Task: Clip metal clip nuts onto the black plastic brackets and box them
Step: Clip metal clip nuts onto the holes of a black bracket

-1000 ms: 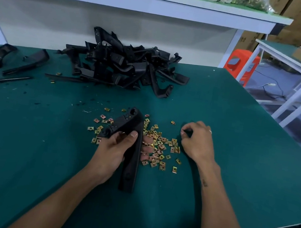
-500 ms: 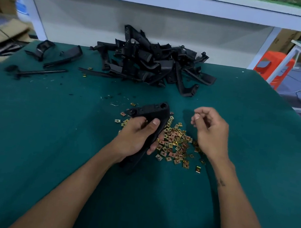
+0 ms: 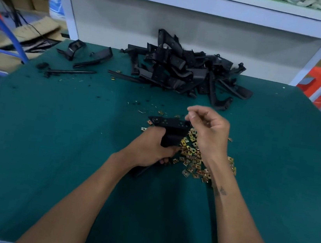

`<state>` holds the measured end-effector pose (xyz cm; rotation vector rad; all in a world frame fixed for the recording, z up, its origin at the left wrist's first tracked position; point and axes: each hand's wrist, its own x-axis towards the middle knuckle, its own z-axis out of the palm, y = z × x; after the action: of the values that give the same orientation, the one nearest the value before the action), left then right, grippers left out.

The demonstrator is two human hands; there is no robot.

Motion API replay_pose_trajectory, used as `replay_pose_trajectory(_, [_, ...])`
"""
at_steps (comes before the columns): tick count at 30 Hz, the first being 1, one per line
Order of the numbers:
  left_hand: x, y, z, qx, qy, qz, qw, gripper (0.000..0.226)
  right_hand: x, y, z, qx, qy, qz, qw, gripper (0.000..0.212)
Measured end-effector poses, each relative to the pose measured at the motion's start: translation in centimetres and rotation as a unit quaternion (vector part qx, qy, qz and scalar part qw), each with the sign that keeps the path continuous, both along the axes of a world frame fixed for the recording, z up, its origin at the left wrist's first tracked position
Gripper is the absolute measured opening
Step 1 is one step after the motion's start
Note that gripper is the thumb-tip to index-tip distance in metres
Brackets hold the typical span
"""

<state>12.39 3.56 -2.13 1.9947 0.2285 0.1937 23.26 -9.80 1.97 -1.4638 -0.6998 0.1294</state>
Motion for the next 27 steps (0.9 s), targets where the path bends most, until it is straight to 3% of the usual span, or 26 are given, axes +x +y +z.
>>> replay_pose_trajectory(9, [0.4,0.3,-0.3,0.021,0.014,0.012,1.0,0.021,0.9,-0.2,0.3,-0.094,-0.07,0.043,0.992,0.031])
replay_pose_trajectory(17, [0.5,0.1,0.1,0.016,0.011,-0.008,1.0,0.016,1.6,0.2,0.7,-0.094,-0.001,0.025,0.995,0.015])
replay_pose_trajectory(27, [0.4,0.3,0.2,-0.011,0.009,-0.042,0.999,0.011,1.2,0.5,0.7,-0.102,0.019,0.029,0.994,0.017])
